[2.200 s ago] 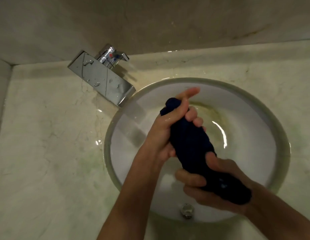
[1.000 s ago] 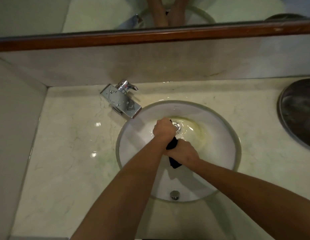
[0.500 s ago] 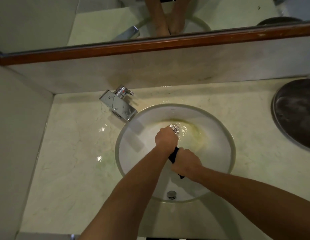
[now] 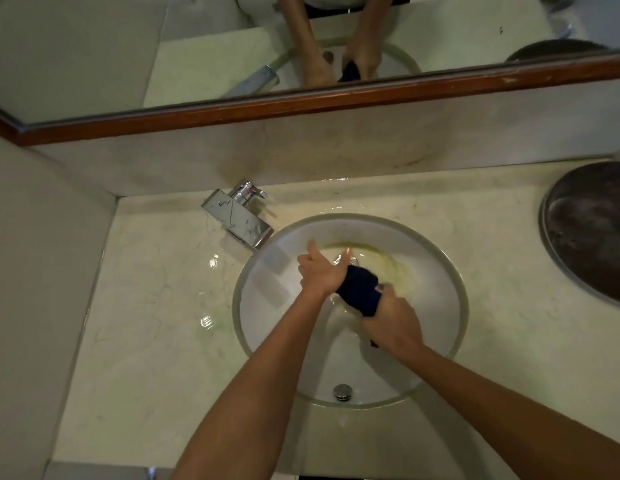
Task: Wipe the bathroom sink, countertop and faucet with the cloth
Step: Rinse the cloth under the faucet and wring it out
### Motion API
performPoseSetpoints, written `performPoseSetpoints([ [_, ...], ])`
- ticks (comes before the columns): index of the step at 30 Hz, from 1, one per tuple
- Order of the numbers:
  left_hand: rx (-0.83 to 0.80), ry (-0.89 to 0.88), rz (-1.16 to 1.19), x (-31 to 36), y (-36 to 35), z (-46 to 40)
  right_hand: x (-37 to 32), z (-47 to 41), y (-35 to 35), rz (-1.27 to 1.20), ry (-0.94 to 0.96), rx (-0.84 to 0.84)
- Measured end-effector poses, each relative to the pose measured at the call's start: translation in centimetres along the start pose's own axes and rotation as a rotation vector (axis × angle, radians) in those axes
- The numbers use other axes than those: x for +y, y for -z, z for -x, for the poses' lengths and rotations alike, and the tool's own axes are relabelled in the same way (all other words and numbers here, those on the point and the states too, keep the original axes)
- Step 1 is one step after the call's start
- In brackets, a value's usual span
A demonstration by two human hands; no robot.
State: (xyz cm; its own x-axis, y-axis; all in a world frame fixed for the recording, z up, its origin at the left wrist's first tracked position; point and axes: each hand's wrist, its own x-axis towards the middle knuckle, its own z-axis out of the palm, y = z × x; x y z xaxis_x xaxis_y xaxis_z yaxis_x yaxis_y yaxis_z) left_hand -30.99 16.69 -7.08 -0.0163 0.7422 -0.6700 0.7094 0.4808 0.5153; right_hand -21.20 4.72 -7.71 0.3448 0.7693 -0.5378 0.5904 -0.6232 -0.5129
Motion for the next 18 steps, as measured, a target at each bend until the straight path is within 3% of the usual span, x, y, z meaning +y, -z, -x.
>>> performPoseSetpoints([
  [2,-0.006,0.091,0.252,-0.9,1.2,1.7,0.5,-0.1,1.9,-0.070,-0.006,0.079],
  [4,-0.208,0.146,0.434,-1.2,1.2,3.7,0.4,0.2,3.2,-0.123,0.029,0.125],
  [6,-0.337,0.107,0.547,-0.6,0.7,5.2,-0.3,0.9,4.0,-0.169,0.119,0.150],
  [8,-0.360,0.078,0.723,0.3,0.2,6.4,-1.0,1.6,4.8,-0.340,0.188,0.095],
  [11,-0.470,0.021,1.012,0.9,0.6,8.0,-1.0,2.1,6.8,-1.001,0.048,-0.351],
  [12,-0.500,-0.004,1.067,0.8,0.6,8.3,-0.6,2.1,7.4,-1.106,0.020,-0.528],
  [14,-0.504,-0.032,1.096,0.6,0.5,9.0,0.2,1.9,8.5,-1.079,0.056,-0.736],
  [15,-0.485,-0.041,1.096,0.6,0.4,9.3,0.3,1.8,8.9,-1.007,0.092,-0.763],
  [18,-0.439,-0.043,1.153,1.0,0.6,10.0,-0.8,2.4,10.2,-0.774,0.236,-0.562],
])
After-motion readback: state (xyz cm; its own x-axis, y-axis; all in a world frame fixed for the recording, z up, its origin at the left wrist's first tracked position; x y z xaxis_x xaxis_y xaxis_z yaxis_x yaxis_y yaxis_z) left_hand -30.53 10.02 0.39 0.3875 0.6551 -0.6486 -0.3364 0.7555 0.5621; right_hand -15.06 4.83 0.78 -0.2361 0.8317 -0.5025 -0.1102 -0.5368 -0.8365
